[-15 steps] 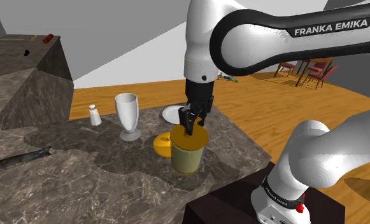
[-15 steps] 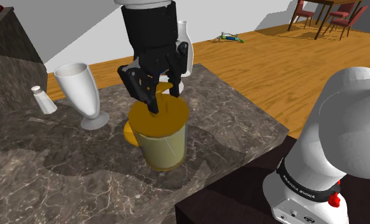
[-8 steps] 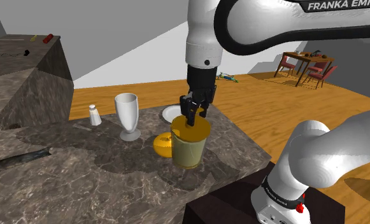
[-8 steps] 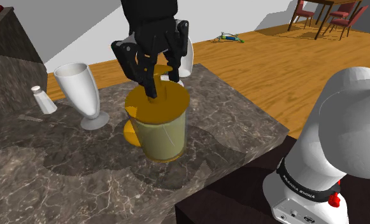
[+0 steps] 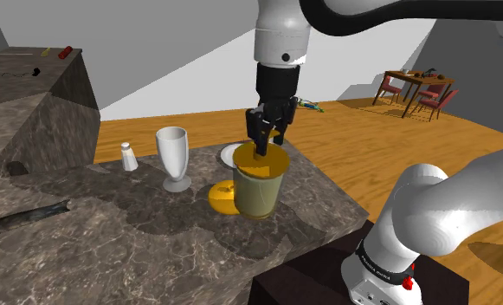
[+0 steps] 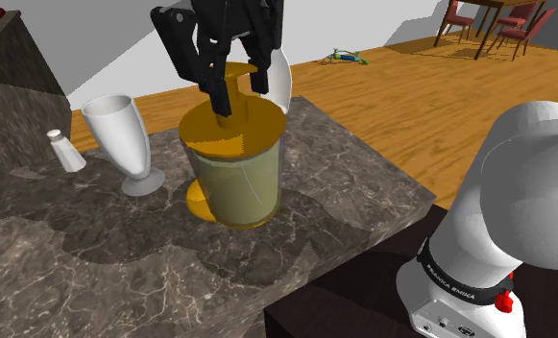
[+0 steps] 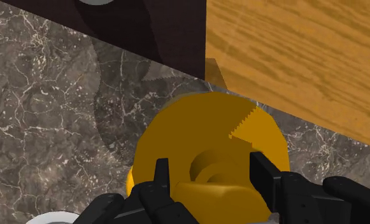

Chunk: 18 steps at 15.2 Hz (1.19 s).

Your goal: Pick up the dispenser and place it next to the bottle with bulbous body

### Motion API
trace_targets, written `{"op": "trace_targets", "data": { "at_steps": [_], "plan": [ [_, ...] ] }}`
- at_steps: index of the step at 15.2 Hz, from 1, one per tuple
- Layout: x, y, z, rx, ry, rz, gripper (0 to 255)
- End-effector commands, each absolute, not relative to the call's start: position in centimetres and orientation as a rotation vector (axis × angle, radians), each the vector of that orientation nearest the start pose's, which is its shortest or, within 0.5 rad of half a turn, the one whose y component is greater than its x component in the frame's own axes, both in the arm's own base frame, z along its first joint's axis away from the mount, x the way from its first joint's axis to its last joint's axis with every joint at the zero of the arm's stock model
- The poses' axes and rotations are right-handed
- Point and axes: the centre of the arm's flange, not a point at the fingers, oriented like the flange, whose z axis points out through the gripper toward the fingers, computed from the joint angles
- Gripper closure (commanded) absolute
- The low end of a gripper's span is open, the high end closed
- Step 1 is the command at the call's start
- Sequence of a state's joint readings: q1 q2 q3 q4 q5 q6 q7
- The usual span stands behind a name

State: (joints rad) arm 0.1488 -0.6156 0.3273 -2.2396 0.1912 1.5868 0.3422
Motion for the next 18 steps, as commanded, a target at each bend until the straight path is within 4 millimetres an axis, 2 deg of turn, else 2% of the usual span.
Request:
{"op": "trace_targets", "data": {
  "at_steps": [1,18],
  "plan": [
    [30.5,20.7,58.6,-3.158,-0.098,0.092,255],
    [30.5,20.7,67.6,-3.158,-0.098,0.092,255]
  ]
}}
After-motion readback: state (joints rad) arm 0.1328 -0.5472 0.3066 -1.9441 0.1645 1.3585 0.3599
